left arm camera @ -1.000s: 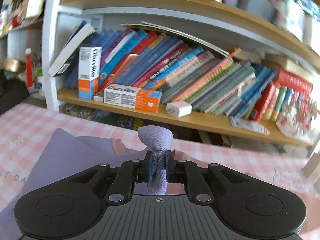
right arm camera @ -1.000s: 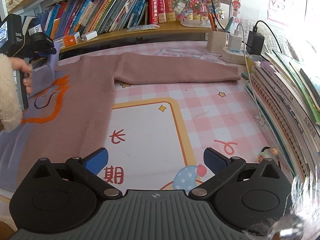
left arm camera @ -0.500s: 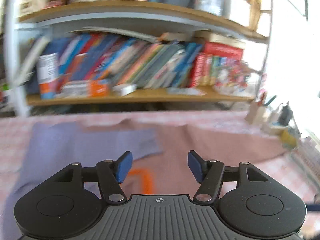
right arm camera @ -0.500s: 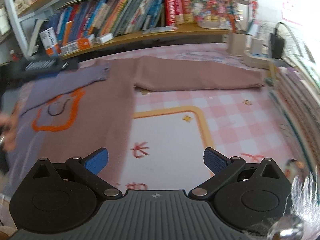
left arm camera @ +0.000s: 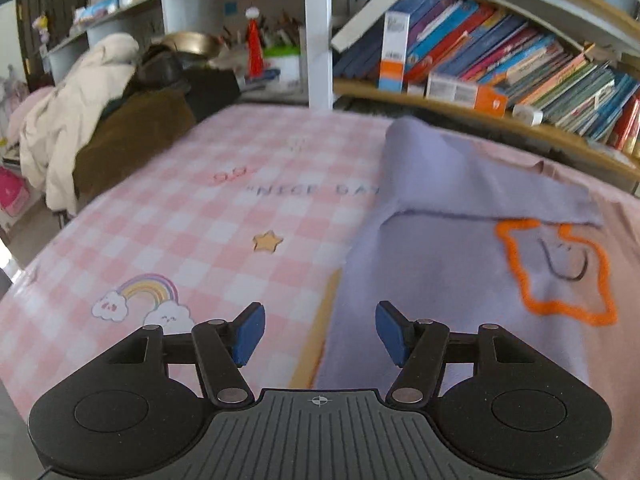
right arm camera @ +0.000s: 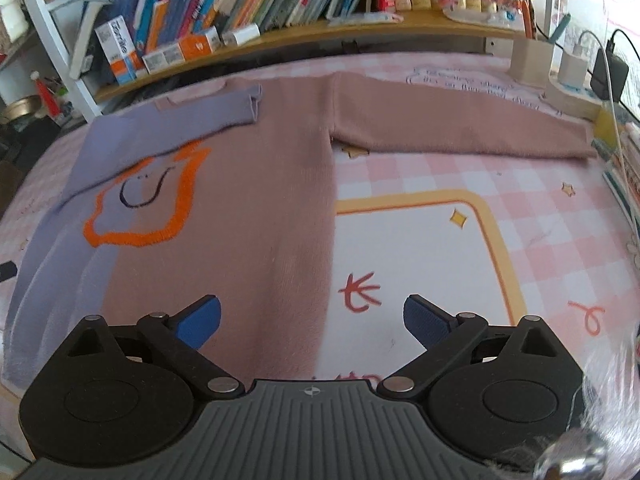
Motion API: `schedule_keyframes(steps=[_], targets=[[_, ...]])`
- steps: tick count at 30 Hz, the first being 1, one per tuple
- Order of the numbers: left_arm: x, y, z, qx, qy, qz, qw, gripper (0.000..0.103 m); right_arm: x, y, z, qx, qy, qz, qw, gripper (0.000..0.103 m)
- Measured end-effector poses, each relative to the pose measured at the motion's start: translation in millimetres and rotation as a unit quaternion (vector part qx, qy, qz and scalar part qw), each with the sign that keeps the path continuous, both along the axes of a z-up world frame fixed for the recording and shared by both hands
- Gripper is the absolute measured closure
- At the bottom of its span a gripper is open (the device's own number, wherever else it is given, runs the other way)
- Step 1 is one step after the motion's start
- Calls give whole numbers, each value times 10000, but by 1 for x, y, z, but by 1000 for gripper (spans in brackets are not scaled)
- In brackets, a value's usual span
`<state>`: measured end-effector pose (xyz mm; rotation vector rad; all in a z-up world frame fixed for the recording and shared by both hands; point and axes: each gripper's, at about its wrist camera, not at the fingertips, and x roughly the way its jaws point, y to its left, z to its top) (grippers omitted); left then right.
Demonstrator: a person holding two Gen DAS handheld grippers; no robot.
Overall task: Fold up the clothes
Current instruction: 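Open the left gripper and press the folded lavender sleeve flat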
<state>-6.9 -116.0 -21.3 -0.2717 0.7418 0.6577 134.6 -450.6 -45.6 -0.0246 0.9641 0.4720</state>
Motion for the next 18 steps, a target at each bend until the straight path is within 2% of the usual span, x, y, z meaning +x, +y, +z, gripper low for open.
schedule_keyframes(steps=[4, 5, 6, 8, 9, 10, 11, 12, 13, 14, 16, 18], targets=[[-6, 14, -9, -311, -51, -56, 9995, 41, -8, 3, -2, -119, 133, -186, 9997, 24], [-8, 17, -11, -388, -64, -71, 9992, 41, -11, 3, -3, -146, 169, -234, 9995, 32], [-9, 20, -13, -465, -76, -99, 9988, 41, -14, 4, -3, -186, 186, -296, 9992, 34], [-9, 23, -15, -614, -103, -271, 9977, 43, -19, 6, -2, -255, 186, -417, 9986, 47], [-9, 24, -17, -693, -122, -342, 9969, 52, -21, 6, -2, -264, 187, -480, 9983, 51], [-9, 26, -17, -769, -169, -389, 9961, 68, -23, 6, -2, -270, 182, -524, 9981, 59], [-8, 28, -16, -845, -216, -436, 9952, 75, -24, 6, -1, -276, 175, -559, 9979, 66], [-8, 31, -17, -937, -266, -473, 9941, 93, -26, 7, -1, -250, 172, -577, 9979, 70], [-8, 36, -18, -1107, -329, -465, 9922, 99, -27, 7, -2, -188, 188, -568, 9980, 82], [-8, 40, -18, -1256, -389, -457, 9903, 99, -28, 9, -2, -148, 199, -564, 9981, 86], [-10, 46, -19, -1308, -475, -426, 9893, 100, -30, 16, -2, -194, 104, -510, 9985, 91], [-12, 55, -18, -1333, -555, -346, 9889, 100, -32, 23, -2, -232, -13, -409, 9989, 91]])
